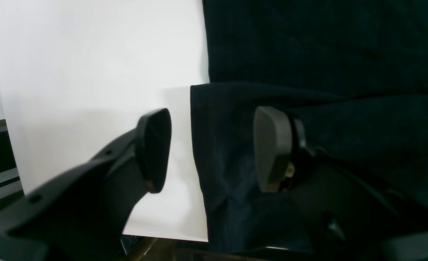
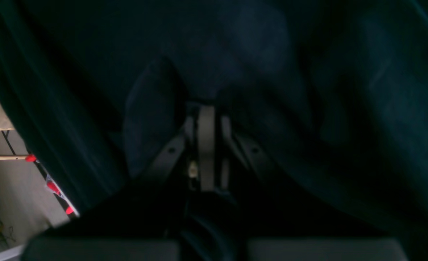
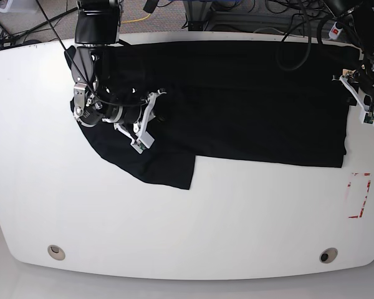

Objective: Fold the T-shirt properly
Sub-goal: 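Pull the grasped sleeve fabric with the right gripper toward the shirt's end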

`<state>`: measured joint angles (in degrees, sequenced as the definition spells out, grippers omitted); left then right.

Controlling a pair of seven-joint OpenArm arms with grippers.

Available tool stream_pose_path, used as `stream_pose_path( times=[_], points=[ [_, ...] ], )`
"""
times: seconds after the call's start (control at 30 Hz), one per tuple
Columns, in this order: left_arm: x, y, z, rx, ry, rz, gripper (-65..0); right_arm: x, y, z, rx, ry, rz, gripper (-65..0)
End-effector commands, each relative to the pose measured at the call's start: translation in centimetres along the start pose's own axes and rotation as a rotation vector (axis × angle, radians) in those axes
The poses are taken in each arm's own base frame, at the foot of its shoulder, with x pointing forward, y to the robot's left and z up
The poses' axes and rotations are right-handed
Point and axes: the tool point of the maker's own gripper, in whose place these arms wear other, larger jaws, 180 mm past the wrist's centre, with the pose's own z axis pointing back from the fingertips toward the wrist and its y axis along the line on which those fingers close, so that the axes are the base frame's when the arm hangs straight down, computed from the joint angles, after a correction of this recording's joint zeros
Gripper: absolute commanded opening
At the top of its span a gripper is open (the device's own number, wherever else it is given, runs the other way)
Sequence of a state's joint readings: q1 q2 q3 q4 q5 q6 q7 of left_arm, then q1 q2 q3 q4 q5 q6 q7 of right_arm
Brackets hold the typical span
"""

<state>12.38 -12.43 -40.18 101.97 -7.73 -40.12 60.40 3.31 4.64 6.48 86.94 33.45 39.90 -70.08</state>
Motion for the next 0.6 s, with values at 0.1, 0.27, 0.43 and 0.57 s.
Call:
stream_pose_path(
  times=[0.1,0.27,0.43,0.57],
  points=[
    [1.1,0.8,0.5,0.021,-0.038,-0.011,-31.2,3.3,-0.1,1.7,-0.029,-0.091,0.068,-65.0],
    [1.0,0.8,0.5,0.020,-0.036,-0.011,-31.2,5.2,0.1,2.6,-0.048,-0.131,0.116,-65.0],
    [1.0,0.8,0.5,0.020,-0.036,-0.011,-31.2,6.7,-0.2,3.0,-0.058,-0.152,0.136,-65.0],
    [0.7,0.8,0.5,0.020,-0.029,-0.013,-31.2,7.9,-0.4,3.4,-0.067,-0.171,0.154,-65.0]
  ],
)
